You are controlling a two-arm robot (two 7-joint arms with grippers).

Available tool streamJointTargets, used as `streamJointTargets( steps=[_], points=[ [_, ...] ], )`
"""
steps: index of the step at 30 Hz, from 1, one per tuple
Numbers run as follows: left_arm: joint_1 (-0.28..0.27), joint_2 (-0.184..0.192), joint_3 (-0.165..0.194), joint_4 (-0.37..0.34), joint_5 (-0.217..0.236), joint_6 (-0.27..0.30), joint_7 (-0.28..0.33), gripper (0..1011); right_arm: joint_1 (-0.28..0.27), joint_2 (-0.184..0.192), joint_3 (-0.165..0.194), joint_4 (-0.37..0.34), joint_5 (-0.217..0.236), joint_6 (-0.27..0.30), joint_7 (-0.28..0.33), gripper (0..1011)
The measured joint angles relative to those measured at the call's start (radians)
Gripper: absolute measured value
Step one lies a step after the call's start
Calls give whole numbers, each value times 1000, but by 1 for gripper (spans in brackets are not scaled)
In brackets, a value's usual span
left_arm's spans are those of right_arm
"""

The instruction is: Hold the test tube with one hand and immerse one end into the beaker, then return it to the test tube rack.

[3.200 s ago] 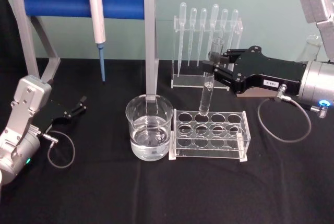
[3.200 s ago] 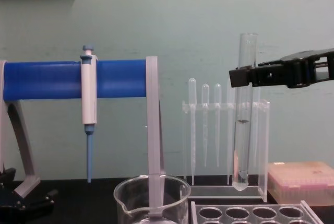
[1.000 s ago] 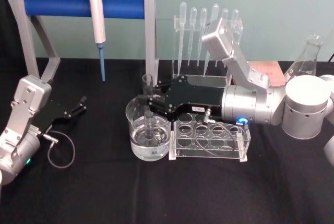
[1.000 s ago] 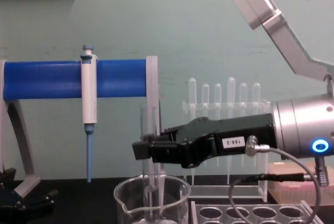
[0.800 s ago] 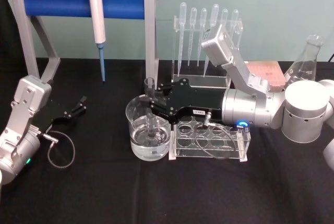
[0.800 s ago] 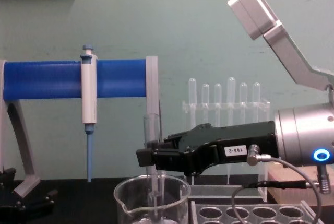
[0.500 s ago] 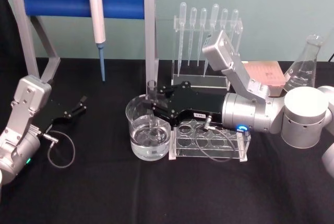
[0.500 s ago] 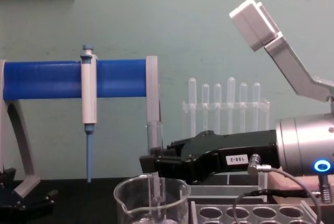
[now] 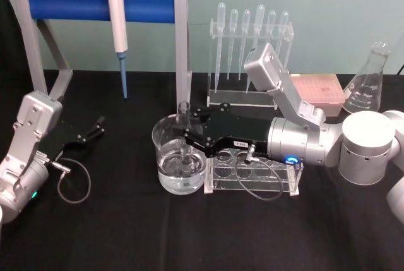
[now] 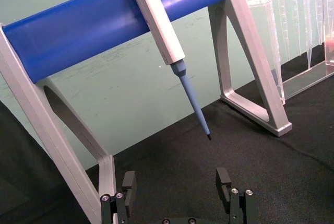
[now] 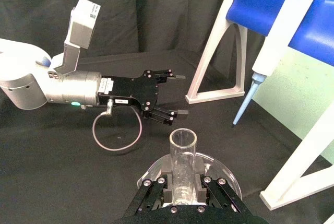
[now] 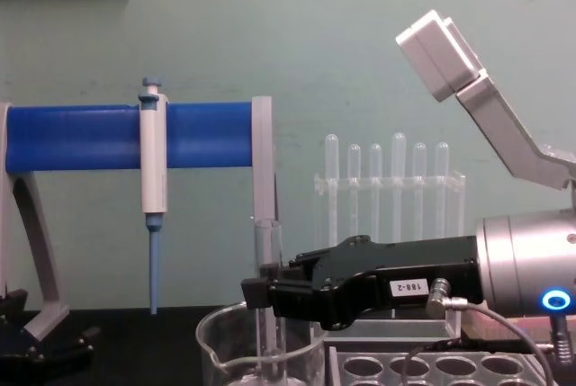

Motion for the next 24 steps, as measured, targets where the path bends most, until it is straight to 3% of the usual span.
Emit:
streamJointTargets(
  steps=[9,24],
  points=[
    [0,0,0,0,0,0,0,1000,-19,-12,17,3,-2,10,-5,236],
    [0,0,0,0,0,0,0,1000,-16,-10,14,1,-1,10,-4,236]
  ],
)
